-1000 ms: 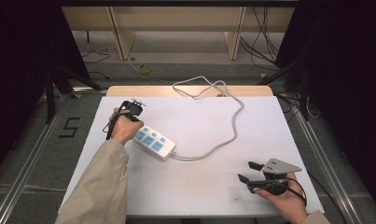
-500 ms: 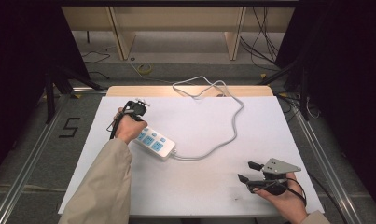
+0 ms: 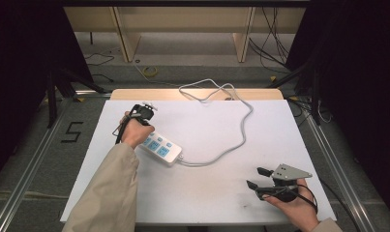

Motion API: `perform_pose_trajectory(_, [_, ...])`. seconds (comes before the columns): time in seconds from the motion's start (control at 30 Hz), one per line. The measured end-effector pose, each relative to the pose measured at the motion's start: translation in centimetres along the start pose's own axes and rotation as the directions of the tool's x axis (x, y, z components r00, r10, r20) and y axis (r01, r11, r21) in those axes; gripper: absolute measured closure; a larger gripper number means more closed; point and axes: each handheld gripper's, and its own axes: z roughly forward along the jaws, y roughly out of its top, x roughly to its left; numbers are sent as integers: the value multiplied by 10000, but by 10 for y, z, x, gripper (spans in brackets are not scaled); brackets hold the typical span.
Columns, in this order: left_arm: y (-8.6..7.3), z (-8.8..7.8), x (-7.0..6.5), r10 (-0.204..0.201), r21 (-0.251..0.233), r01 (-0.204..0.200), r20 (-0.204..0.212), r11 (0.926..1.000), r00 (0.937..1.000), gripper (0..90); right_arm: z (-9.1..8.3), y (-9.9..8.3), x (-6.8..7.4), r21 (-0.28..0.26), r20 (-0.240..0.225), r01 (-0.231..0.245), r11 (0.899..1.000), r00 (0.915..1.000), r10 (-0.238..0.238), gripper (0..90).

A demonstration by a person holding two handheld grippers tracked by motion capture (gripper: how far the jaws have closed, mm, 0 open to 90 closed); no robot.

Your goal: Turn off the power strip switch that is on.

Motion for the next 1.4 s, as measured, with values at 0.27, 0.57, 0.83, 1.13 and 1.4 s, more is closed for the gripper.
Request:
perform_pose_trajectory(0.27, [1,3,-2,109,120,-109,-41,9999,9999,896,0,0,0,-15,0,20,10000,10000,-20,362])
perform_pose_trajectory(0.57, [2,6,-3,145,241,-144,-32,9996,9999,896,0,0,0,-20,1,18,10000,10000,-18,362])
perform_pose_trajectory(0.83, [3,7,-4,249,330,-248,-48,9991,9997,896,0,0,0,-3,-6,7,10000,10000,-7,362])
perform_pose_trajectory(1.13, [3,9,-4,200,450,-196,-78,9988,9998,896,0,0,0,0,-15,19,10000,10000,-19,362])
perform_pose_trajectory(1.4, [3,11,-5,233,565,-228,-93,9981,9997,896,0,0,0,-6,-14,11,10000,10000,-11,362])
